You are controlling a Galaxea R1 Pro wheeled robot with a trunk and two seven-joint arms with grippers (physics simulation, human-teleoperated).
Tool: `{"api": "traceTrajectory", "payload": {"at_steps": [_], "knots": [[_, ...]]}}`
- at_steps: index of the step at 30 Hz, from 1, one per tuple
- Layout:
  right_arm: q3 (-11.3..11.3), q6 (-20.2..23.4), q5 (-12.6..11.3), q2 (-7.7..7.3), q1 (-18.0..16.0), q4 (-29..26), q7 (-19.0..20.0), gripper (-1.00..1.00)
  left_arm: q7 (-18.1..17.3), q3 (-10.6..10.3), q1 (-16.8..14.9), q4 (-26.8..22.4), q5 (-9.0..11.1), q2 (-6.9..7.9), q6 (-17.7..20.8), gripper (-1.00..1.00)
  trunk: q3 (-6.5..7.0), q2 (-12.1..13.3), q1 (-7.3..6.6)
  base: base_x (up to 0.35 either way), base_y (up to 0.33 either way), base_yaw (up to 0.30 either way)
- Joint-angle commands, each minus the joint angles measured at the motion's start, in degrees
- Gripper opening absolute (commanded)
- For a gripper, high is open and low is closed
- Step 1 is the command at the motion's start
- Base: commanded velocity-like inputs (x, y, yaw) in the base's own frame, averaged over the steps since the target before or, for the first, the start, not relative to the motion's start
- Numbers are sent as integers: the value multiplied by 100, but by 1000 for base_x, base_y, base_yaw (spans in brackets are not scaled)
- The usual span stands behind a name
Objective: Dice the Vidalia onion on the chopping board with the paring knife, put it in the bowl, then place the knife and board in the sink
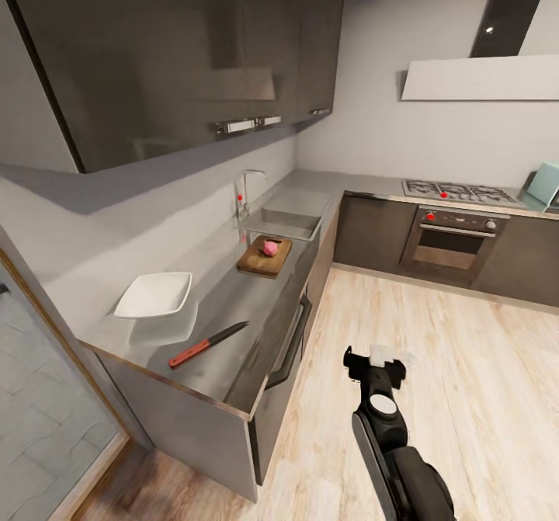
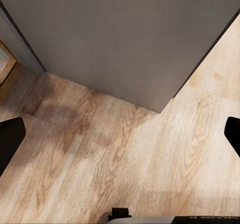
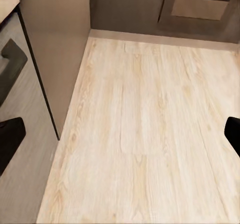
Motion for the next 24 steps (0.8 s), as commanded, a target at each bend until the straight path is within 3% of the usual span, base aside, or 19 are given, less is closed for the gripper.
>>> {"api": "traceTrajectory", "payload": {"at_steps": [1, 8, 9, 10, 15, 24], "knots": [[9, 168, 95, 144, -179, -3, -60, 100, -13, -10, -1, 6, 58, 5, -8, 100, -10, -10, 3, 0, 0, 0], [23, 850, 181, 161, -737, 1, -95, 100, -13, -10, 2, 62, 56, 3, -7, 100, -10, -10, 3, 0, 8, 0], [58, 898, 181, 161, -770, 1, -98, 100, -13, -10, 1, 70, 56, 4, -6, 100, -10, -10, 3, 0, 146, 0], [240, 944, 180, 161, -806, 1, -103, 100, -13, -10, 2, 78, 56, 5, -7, 100, -10, -10, 3, 0, 245, 0], [562, 949, 168, 161, -826, 33, -100, 100, -13, -10, -1, 83, 56, 2, -6, 100, -10, -10, 3, 0, 285, 0], [633, 957, 118, 161, -830, 95, -98, 100, -13, -10, 2, 71, 51, 2, -8, 100, -10, -10, 3, 0, 311, 49]]}}
